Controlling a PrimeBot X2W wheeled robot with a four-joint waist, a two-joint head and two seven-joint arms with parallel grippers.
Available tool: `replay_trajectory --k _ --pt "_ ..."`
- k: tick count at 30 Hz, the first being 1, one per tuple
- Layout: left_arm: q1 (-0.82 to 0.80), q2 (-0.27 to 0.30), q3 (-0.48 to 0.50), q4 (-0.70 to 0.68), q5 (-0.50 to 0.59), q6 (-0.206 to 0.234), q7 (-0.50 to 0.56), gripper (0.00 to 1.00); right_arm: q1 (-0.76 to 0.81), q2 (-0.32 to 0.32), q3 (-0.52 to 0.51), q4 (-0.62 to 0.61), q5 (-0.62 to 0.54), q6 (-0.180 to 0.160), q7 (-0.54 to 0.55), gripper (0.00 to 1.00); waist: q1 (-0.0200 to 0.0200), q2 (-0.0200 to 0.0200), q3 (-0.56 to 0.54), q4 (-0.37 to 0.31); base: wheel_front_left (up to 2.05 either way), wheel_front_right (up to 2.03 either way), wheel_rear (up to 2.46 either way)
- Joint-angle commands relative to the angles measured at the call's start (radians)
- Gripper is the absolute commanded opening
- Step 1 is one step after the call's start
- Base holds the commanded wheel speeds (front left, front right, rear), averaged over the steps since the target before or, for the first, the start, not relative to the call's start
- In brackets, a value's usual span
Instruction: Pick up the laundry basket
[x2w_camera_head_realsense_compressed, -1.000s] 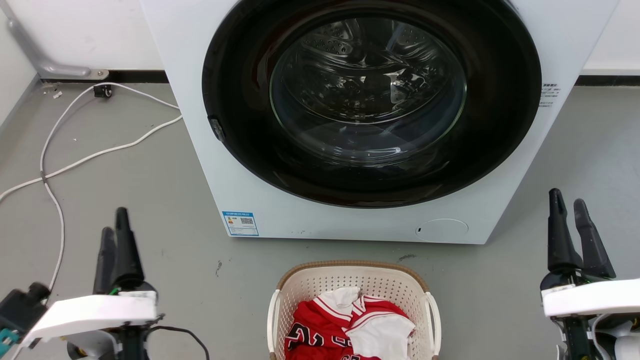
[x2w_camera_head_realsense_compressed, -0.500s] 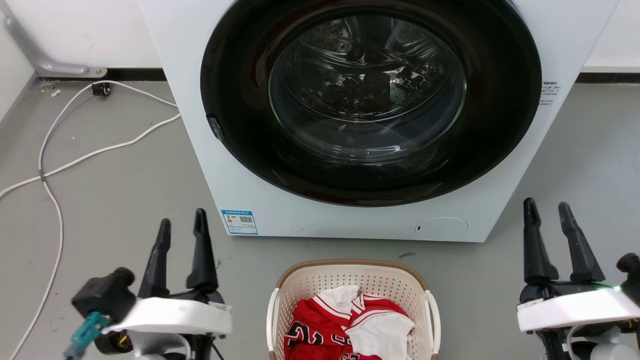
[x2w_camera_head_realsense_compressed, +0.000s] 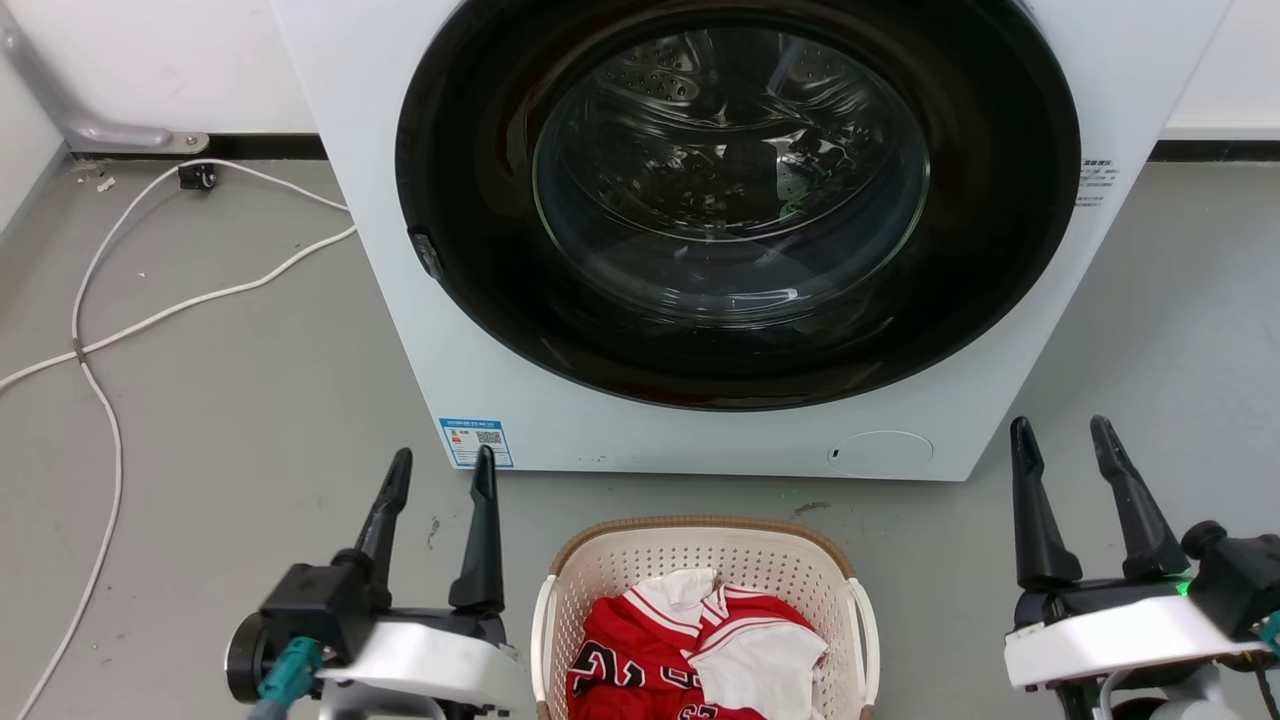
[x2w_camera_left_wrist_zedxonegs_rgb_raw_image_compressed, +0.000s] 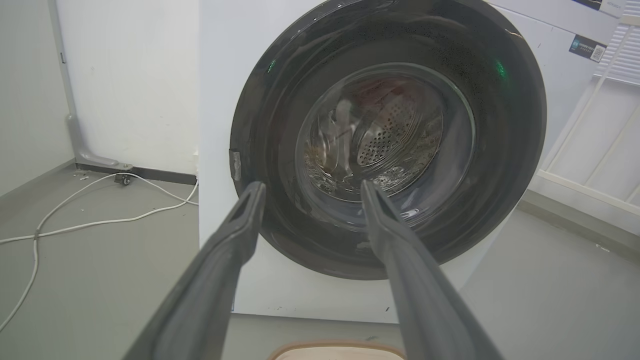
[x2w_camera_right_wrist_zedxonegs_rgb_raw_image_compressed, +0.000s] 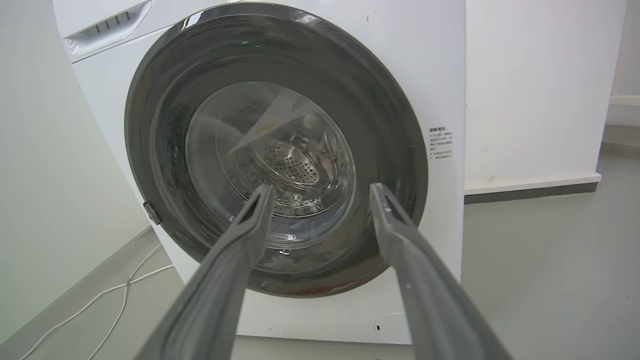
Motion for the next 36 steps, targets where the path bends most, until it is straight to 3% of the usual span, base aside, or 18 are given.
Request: replay_trajectory --k 1,19,27,36 --pt "-0.001 0.012 -0.017 -0.001 0.03 0.013 -0.01 1.0 0.008 -0.004 0.004 -0.004 -0.032 0.0 -0.01 1.0 -0.0001 0.0 0.0 0.0 0.0 0.0 0.0" --pt "0.008 0.041 -0.099 0.074 0.152 0.094 -0.05 1.0 0.036 -0.005 0.019 0.069 -0.153 0.0 -0.049 1.0 -0.0001 0.0 -0.003 -0.003 0.0 0.0 0.0" --pt "0.032 0.007 -0.061 0.095 0.162 0.06 -0.065 1.0 0.048 -0.005 0.006 0.12 -0.101 0.0 -0.064 1.0 -0.0001 0.0 -0.006 -0.001 0.0 0.0 0.0" --pt "0.05 -0.017 -0.044 0.131 0.246 0.013 -0.08 1.0 0.039 -0.005 -0.004 0.168 -0.162 0.0 -0.082 1.0 -0.0001 0.0 -0.005 0.003 0.0 0.0 0.0"
